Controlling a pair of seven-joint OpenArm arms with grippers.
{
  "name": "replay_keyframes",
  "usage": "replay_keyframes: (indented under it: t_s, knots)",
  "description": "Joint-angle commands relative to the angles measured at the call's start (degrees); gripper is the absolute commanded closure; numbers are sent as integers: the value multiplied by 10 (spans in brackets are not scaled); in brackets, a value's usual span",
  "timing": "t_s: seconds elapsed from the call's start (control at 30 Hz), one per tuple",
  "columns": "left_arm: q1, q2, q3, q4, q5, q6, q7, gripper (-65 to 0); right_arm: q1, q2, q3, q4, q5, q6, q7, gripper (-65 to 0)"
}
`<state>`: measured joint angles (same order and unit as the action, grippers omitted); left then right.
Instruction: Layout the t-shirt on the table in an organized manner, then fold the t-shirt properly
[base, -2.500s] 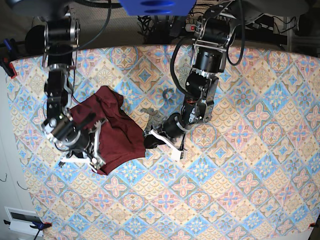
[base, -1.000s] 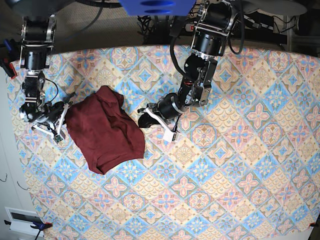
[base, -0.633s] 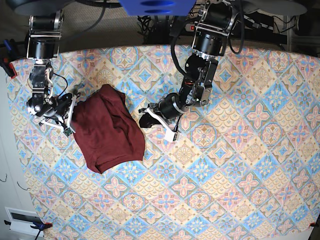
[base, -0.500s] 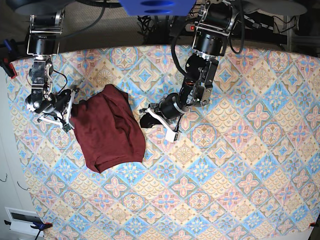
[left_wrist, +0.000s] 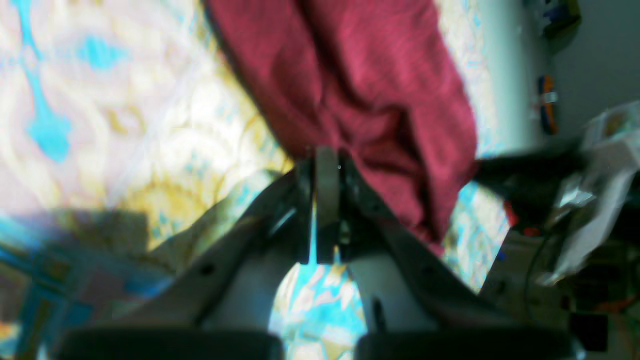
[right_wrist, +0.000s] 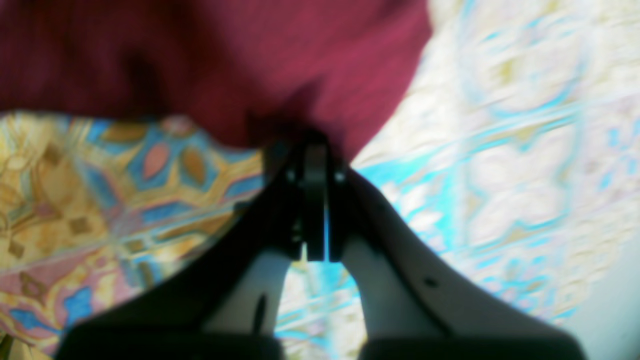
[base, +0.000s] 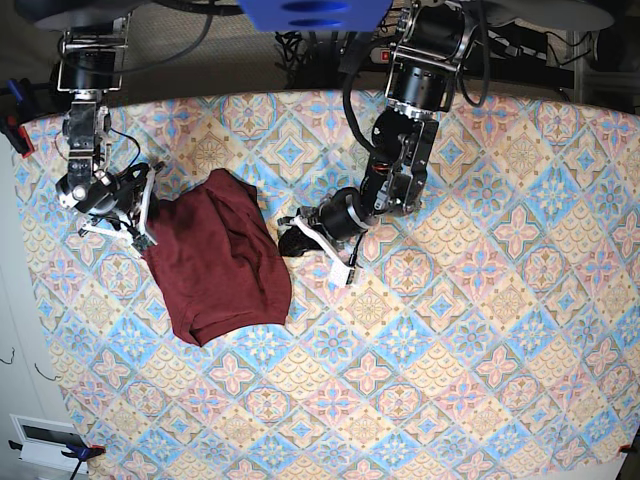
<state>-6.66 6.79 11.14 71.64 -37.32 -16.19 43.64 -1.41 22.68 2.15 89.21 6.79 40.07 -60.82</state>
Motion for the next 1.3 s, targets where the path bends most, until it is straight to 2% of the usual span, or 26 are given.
replay_keyframes:
  t_s: [0.0,0.17,0.33,0.53,0.8,0.9,1.27]
  knots:
    - [-11,6,2,13,-10,-7,-8,0,13,4,4,16,8,-1,13,-2]
    - [-9,-4,3,13,-11,-7,-8,0,12,3,3,19,9,-1,-2,-2]
    - [0,-6,3,13,-11,-7,-8,0,12,-14,1,42,10,-1,-12,-2]
    - [0,-6,3,13,-11,-7,-8,0,12,-23,-45,45,10,-1,-24,-2]
    - [1,-8,2,24,-11,-7,-8,0,11,-65,-59,44,7,-1,-23,-2]
    - [1,-8,0,24,-11,-7,9,0,11,-78,-59,43,7,-1,-23,-2]
    - [1,-21,0,50,-11,-7,15,0,11,-82,-59,45,9,-1,-24,-2]
